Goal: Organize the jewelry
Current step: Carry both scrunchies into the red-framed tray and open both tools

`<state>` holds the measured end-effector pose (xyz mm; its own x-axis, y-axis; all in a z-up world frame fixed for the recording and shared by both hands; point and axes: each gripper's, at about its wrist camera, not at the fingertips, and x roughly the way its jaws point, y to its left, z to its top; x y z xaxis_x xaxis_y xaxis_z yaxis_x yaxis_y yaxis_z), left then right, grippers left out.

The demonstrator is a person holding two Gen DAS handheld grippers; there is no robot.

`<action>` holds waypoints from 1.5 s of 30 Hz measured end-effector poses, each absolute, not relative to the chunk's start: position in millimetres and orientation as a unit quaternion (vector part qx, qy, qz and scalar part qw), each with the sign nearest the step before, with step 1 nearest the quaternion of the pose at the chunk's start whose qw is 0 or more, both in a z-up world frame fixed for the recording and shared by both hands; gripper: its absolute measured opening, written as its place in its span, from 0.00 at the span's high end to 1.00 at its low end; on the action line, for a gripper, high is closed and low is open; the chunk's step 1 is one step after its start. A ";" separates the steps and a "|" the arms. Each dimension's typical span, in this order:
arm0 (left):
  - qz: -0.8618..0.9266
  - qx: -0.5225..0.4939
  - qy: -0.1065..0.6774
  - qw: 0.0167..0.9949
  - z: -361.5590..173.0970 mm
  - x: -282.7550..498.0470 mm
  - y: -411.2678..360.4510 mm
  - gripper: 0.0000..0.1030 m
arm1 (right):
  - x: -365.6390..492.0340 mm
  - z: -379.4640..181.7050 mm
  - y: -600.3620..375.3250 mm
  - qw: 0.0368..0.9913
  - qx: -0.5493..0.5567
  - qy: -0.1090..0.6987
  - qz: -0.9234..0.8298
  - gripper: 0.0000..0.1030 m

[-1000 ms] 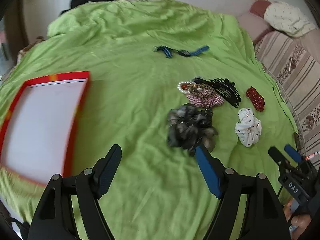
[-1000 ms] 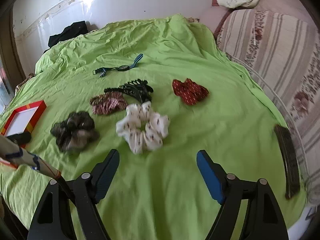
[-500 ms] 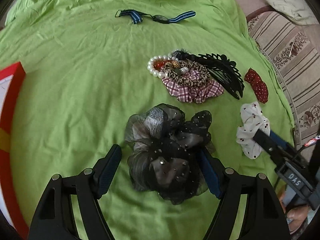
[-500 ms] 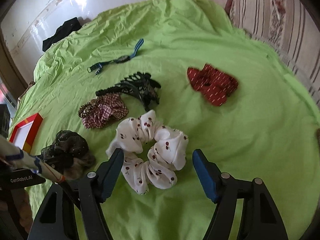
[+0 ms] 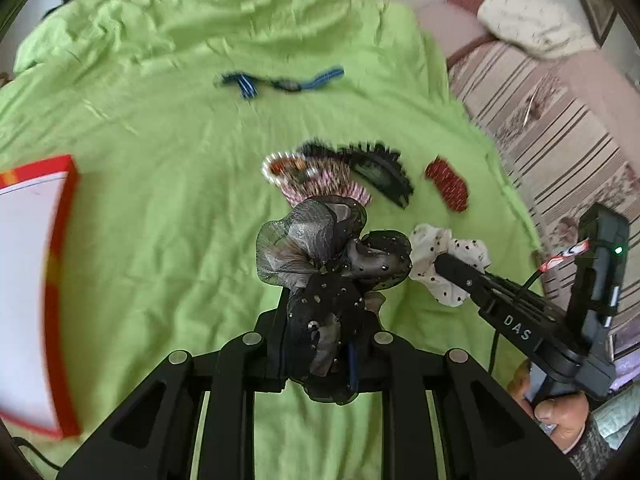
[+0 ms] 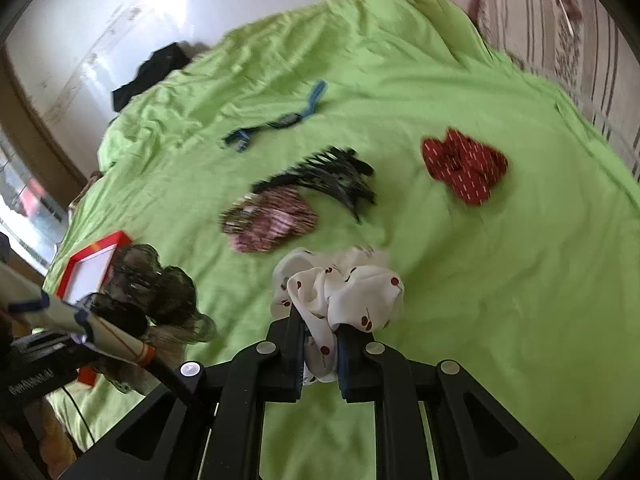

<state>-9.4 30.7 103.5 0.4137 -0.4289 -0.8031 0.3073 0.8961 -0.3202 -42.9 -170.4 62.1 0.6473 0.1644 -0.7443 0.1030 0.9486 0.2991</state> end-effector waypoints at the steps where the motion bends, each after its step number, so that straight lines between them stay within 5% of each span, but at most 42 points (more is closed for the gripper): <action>1: -0.216 -0.071 0.489 0.842 113.0 -13.7 42.1 0.81 | -46.4 70.4 -164.4 0.896 0.154 0.415 0.022 0.87; 15: -0.059 -0.110 0.467 0.876 148.7 -7.3 241.6 0.78 | -29.5 130.7 -18.5 0.901 0.045 0.410 0.136 0.87; 30: 0.078 -0.145 0.501 0.849 75.0 109.4 405.8 0.72 | 101.1 79.2 180.5 0.862 -0.029 0.452 0.226 0.87; 33: 0.086 -0.153 0.493 0.852 70.3 116.4 417.3 0.63 | 119.9 61.0 190.7 0.856 -0.033 0.465 0.222 0.80; 38: 0.069 -0.163 0.486 0.856 69.0 108.3 417.2 0.49 | 117.8 66.3 172.5 0.863 -0.003 0.458 0.213 0.37; 45: 0.054 -0.172 0.459 0.870 91.3 77.0 410.2 0.40 | 74.9 69.4 139.0 0.864 -0.005 0.461 0.202 0.36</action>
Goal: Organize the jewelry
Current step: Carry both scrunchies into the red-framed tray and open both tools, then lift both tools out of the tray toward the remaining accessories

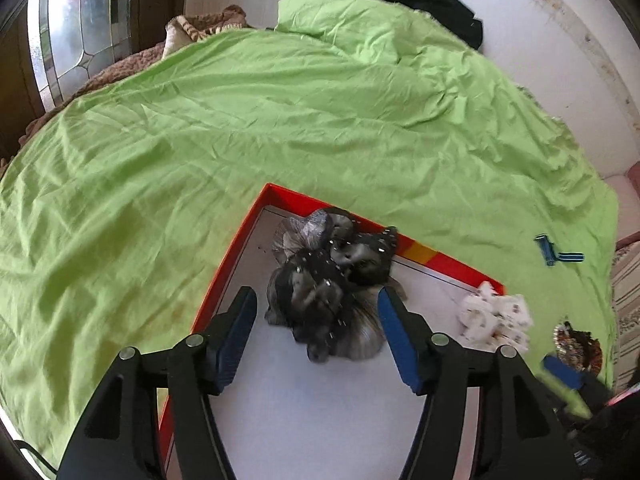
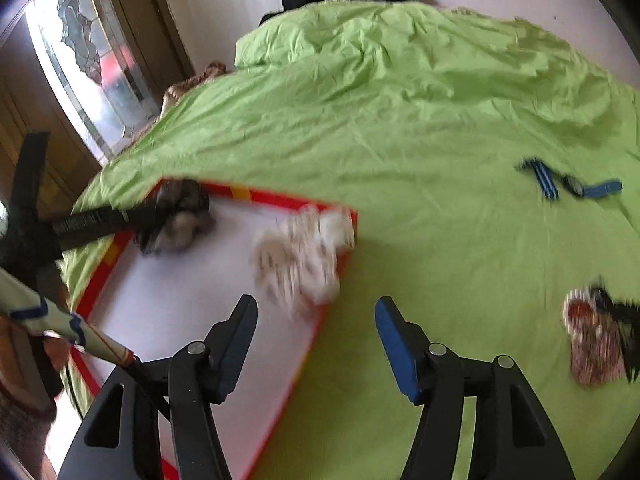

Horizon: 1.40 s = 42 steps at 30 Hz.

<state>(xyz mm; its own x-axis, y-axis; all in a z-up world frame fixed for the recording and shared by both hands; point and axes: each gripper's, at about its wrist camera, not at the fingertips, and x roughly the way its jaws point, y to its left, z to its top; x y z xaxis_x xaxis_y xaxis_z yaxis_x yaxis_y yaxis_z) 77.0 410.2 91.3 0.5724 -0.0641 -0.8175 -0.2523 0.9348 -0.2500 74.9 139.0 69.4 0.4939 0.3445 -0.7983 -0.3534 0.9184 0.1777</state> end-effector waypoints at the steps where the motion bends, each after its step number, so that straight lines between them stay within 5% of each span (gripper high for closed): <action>1: 0.059 -0.168 0.456 0.872 96.4 70.9 409.0 0.40 | 68.3 64.3 137.9 0.859 -0.009 0.470 0.203 0.36; 9: 0.101 -0.157 0.440 0.878 125.7 4.4 385.0 0.39 | 52.5 31.0 148.8 0.837 0.006 0.507 0.208 0.88; 19: 0.069 -0.168 0.438 0.880 130.7 -43.8 331.4 0.36 | 33.1 32.8 147.5 0.837 0.008 0.513 0.190 0.88; 28: 0.091 -0.124 0.417 0.896 153.4 -85.3 288.8 0.36 | -12.3 60.3 119.1 0.860 0.014 0.469 0.200 0.73; 39: 0.082 -0.063 0.392 0.914 170.5 -119.6 224.6 0.30 | -84.3 63.6 21.8 0.888 0.003 0.445 0.116 0.71; 42: 0.072 -0.049 0.390 0.917 172.0 -124.8 207.0 0.30 | -97.4 61.7 -1.9 0.894 0.011 0.438 0.092 0.64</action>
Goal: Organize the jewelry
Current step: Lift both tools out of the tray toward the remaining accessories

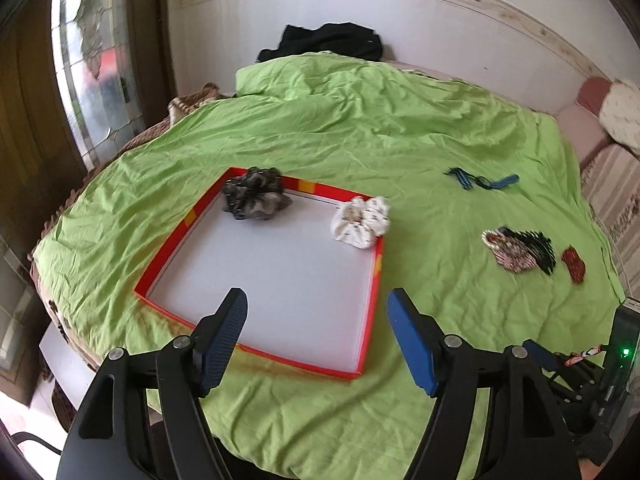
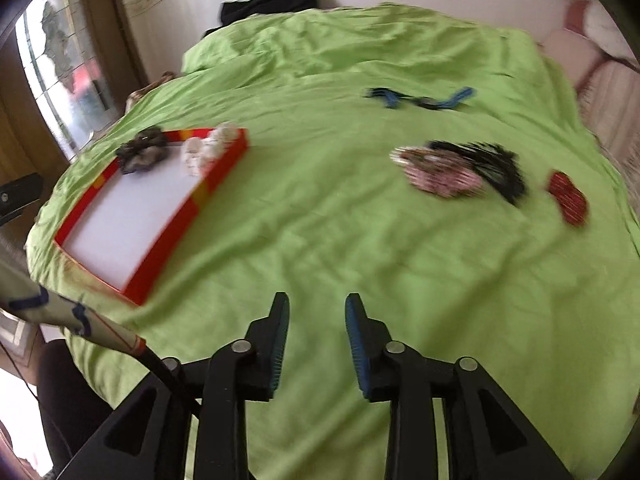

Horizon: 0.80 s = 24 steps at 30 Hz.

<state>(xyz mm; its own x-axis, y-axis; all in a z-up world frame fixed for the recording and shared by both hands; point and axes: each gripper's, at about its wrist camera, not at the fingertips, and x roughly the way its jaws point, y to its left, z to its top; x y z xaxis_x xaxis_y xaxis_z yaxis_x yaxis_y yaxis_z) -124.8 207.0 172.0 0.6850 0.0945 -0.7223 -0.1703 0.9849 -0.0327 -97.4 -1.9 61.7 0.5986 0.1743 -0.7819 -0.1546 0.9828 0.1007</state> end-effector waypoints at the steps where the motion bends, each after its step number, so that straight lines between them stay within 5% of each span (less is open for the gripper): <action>1: 0.070 -0.044 0.390 0.917 172.3 -125.6 202.5 0.30 | -101.2 61.1 -11.0 0.895 0.016 0.437 0.086 0.63; 24: 0.008 0.015 0.428 0.904 146.0 -120.3 115.8 0.30 | -126.1 44.1 -131.0 0.897 0.108 0.428 -0.007 0.56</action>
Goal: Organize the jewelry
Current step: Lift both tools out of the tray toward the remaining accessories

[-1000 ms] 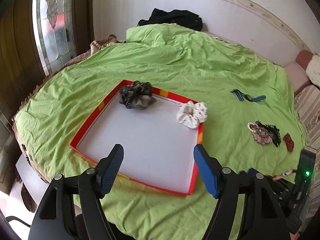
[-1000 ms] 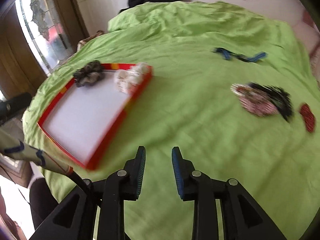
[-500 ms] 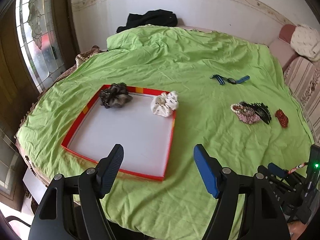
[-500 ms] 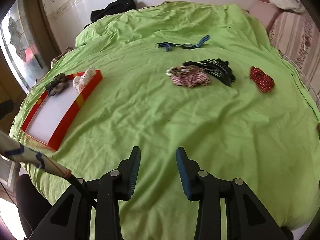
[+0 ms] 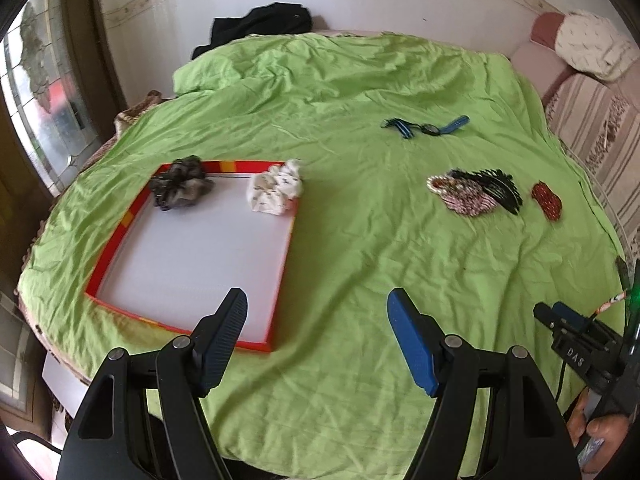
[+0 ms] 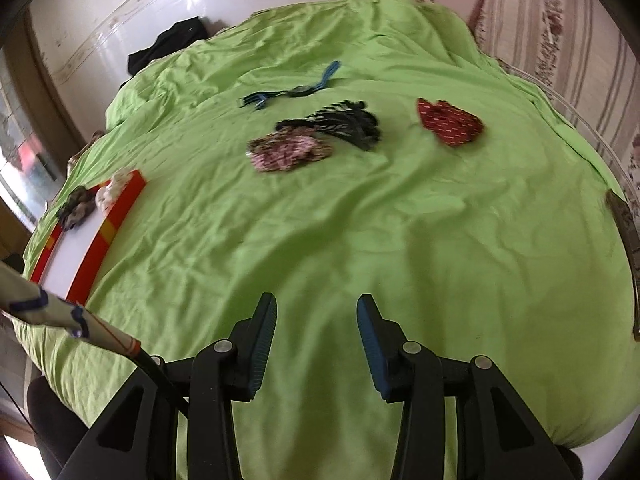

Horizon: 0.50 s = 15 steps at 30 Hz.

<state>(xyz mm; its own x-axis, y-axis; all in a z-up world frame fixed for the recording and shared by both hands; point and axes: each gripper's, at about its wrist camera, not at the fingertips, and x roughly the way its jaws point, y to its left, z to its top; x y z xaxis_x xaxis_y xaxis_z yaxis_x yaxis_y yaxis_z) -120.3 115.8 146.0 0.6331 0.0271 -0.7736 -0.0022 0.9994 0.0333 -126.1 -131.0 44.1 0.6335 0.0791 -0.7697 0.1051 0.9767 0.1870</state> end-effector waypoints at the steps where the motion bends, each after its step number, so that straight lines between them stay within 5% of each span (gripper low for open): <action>1: 0.001 0.013 0.432 0.902 144.3 -117.2 111.6 0.30 | -125.6 43.6 -136.6 0.897 0.109 0.427 -0.011 0.56; 15: -0.146 0.020 0.460 0.876 104.0 -3.4 1.0 0.30 | -100.5 37.2 -222.7 0.890 0.160 0.422 -0.063 0.48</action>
